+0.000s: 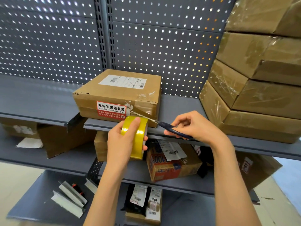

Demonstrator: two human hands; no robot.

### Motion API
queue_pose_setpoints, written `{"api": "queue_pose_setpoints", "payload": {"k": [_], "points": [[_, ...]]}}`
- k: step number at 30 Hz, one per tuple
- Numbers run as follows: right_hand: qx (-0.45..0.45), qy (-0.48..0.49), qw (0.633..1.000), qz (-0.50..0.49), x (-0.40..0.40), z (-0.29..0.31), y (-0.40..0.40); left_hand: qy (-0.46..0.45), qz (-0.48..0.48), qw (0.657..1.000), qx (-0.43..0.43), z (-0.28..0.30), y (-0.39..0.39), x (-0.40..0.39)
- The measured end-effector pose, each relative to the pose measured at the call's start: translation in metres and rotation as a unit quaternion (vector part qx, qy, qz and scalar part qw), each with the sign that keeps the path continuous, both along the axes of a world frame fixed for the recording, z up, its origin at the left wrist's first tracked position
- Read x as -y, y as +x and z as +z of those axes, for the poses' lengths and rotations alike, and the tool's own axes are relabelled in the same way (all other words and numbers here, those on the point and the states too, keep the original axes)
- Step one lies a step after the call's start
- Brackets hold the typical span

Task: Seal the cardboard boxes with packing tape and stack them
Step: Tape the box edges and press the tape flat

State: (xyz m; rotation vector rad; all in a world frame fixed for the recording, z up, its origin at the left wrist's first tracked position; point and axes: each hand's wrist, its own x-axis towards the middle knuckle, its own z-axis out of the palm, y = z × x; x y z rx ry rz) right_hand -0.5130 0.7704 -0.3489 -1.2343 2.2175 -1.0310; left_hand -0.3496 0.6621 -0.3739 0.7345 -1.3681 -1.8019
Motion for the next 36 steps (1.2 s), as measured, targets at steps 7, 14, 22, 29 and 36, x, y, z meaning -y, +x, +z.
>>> {"api": "queue_pose_setpoints", "payload": {"k": [7, 14, 22, 29, 36], "points": [[0.007, -0.064, 0.998, -0.006, 0.007, -0.014, 0.012, 0.007, 0.008, 1.0, 0.011, -0.004, 0.013, 0.0], [0.016, -0.219, 0.975, -0.025, 0.009, 0.004, 0.026, -0.023, -0.019, 0.999, -0.033, 0.001, 0.021, -0.008], [-0.155, -0.129, 0.95, -0.237, 0.003, -0.017, -0.007, -0.053, -0.074, 0.994, -0.058, 0.004, 0.01, -0.019], [-0.219, 0.062, 0.922, -0.313, 0.016, -0.042, -0.017, -0.057, -0.124, 0.988, -0.064, 0.005, 0.0, -0.025], [-0.223, 0.138, 0.938, -0.227, 0.02, -0.046, -0.019, -0.072, -0.143, 0.986, -0.051, 0.006, -0.004, -0.024]]}}
